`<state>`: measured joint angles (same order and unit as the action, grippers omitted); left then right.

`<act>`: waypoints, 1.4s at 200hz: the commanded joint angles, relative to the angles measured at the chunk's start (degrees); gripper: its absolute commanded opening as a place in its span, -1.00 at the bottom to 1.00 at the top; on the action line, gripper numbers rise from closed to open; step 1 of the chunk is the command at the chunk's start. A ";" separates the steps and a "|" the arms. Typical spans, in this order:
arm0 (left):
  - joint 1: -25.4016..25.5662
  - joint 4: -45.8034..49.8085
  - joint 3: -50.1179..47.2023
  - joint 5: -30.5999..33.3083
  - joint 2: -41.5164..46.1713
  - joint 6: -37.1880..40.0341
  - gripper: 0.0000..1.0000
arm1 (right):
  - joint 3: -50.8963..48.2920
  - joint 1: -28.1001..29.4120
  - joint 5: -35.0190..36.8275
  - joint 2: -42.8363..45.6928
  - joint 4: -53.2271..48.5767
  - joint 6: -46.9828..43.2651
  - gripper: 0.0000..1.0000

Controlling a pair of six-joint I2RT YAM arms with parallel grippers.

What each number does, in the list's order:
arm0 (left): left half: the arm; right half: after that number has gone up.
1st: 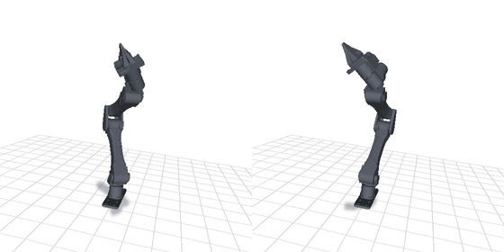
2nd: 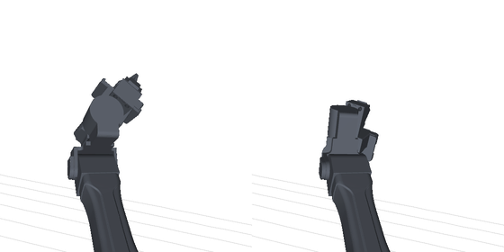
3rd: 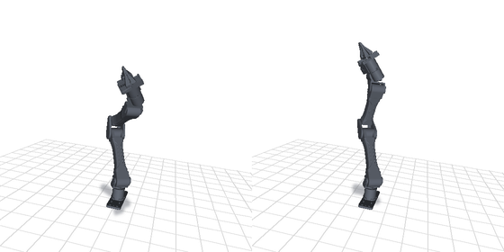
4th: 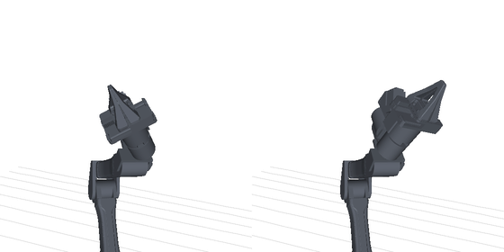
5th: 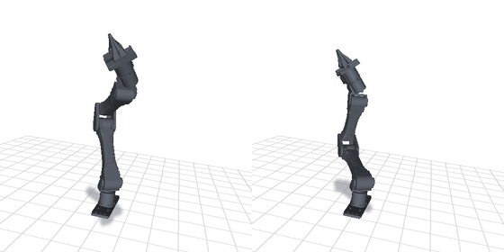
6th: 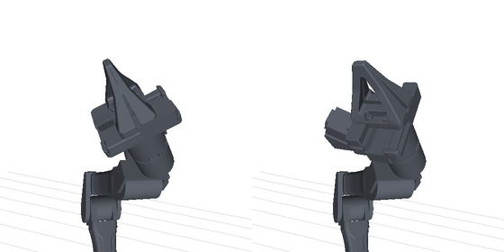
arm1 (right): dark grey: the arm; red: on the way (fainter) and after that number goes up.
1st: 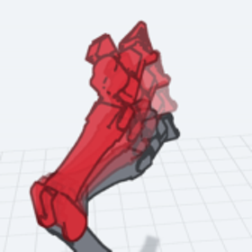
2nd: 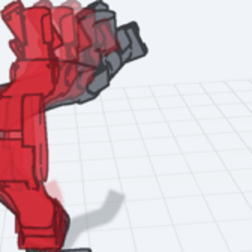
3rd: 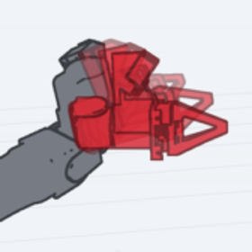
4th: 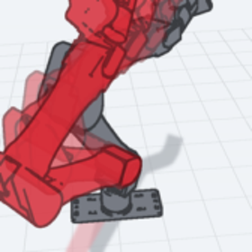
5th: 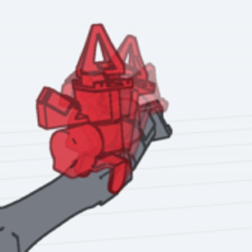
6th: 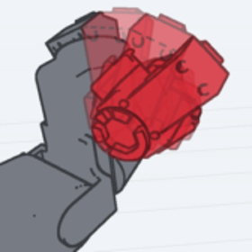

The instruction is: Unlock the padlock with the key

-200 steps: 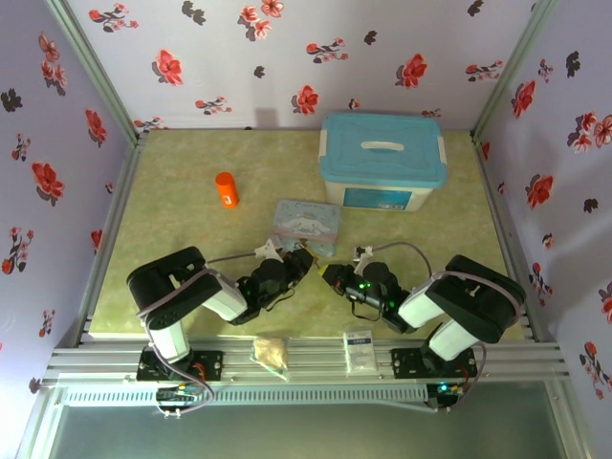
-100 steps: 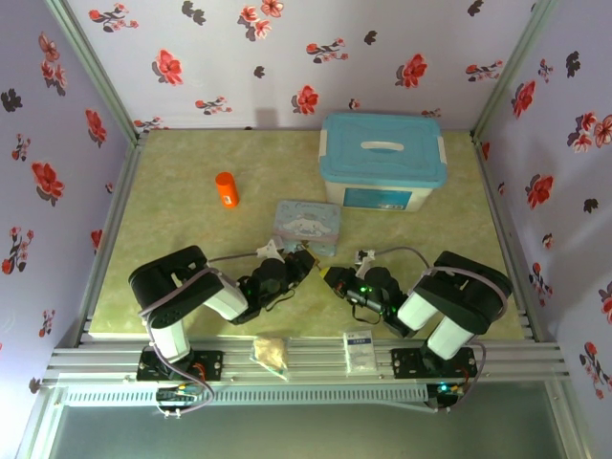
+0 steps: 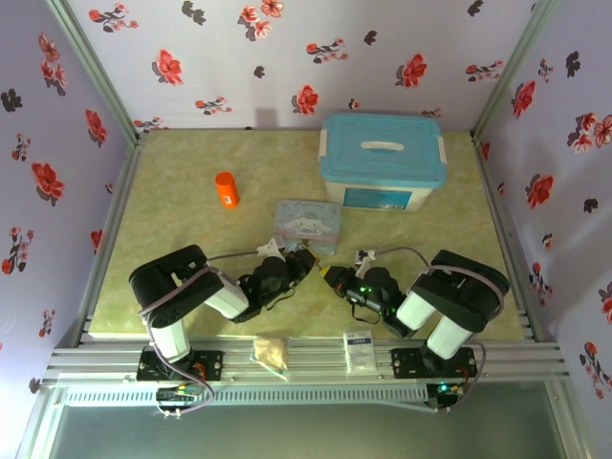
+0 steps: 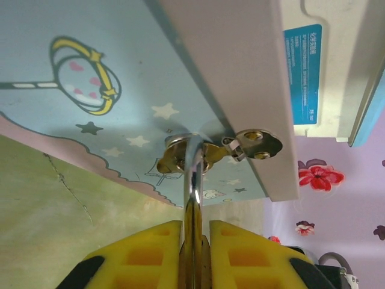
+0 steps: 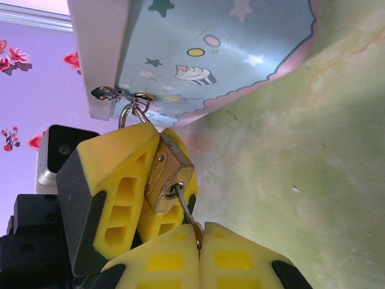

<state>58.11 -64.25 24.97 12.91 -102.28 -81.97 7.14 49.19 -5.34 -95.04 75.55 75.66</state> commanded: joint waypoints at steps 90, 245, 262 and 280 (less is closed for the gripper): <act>1.65 -1.12 0.69 -3.02 1.84 0.62 -1.00 | 5.03 0.01 -0.19 -3.13 3.82 -2.58 -1.00; -4.68 -1.27 -2.30 -3.59 6.00 2.48 -1.00 | -0.85 3.92 4.88 -3.04 3.79 1.32 -1.00; -4.76 -1.32 -1.63 -4.29 5.60 2.37 -1.00 | -0.04 4.47 4.19 -3.11 3.86 0.33 -1.00; -4.59 -1.27 -1.57 -4.57 5.42 2.14 -1.00 | -0.02 4.35 4.80 -2.67 3.54 -0.08 -1.00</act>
<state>53.71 -62.11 23.03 9.37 -97.91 -81.71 7.03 53.17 -2.72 -97.65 76.07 75.55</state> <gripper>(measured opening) 0.138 0.051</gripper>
